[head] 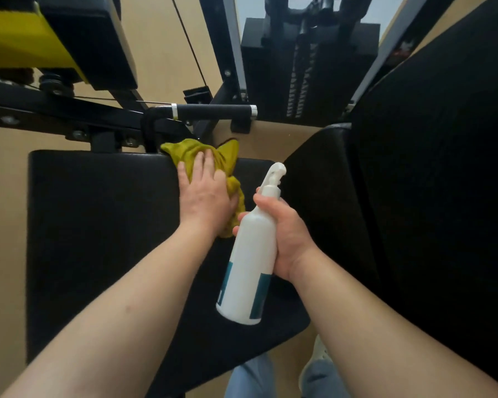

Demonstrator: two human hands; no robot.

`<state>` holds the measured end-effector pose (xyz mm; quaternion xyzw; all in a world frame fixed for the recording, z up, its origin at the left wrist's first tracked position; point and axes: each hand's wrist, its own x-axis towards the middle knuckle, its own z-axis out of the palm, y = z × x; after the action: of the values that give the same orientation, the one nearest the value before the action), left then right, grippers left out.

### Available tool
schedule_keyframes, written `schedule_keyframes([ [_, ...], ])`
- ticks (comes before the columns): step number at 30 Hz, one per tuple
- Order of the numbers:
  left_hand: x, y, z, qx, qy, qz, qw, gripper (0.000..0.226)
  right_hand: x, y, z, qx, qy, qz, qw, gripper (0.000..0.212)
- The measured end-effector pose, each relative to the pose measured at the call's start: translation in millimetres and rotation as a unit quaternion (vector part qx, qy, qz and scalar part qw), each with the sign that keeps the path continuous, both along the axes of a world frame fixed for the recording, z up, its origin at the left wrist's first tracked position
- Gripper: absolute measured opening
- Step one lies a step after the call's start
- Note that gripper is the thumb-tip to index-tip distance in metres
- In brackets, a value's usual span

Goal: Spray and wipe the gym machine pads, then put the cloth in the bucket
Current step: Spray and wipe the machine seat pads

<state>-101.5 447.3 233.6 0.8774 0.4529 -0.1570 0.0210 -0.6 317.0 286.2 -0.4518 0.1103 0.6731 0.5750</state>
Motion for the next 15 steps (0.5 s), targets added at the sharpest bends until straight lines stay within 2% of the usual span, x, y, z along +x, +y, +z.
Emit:
schedule_keyframes([
  [2, -21.8, -39.9, 8.8, -0.034, 0.025, -0.039, 0.998, 0.057, -2.3, -0.4, 1.0, 0.001, -0.017, 0.013, 1.000, 0.014],
  [4, -26.4, -68.2, 7.2, -0.078, 0.042, -0.037, 0.995, 0.066, -2.4, 0.4, 0.4, 0.006, -0.047, 0.027, 0.999, 0.013],
  [6, -12.9, -68.3, -0.6, -0.078, 0.026, -0.024, 0.996, 0.074, -0.1, 2.3, -1.9, 0.016, -0.072, 0.029, 0.997, 0.012],
  [9, 14.0, -38.4, -16.6, -0.071, 0.035, -0.075, 0.994, 0.079, 4.7, 6.9, -6.1, 0.028, -0.105, 0.026, 0.994, 0.017],
  [12, 34.8, -15.7, -14.6, -0.088, 0.059, -0.109, 0.988, 0.070, 7.6, 11.8, -10.7, 0.019, -0.110, 0.004, 0.994, 0.019],
  [15, 35.7, -10.9, -9.1, -0.081, 0.026, -0.019, 0.996, 0.047, 8.0, 17.7, -11.6, 0.007, -0.092, -0.003, 0.996, 0.021],
])
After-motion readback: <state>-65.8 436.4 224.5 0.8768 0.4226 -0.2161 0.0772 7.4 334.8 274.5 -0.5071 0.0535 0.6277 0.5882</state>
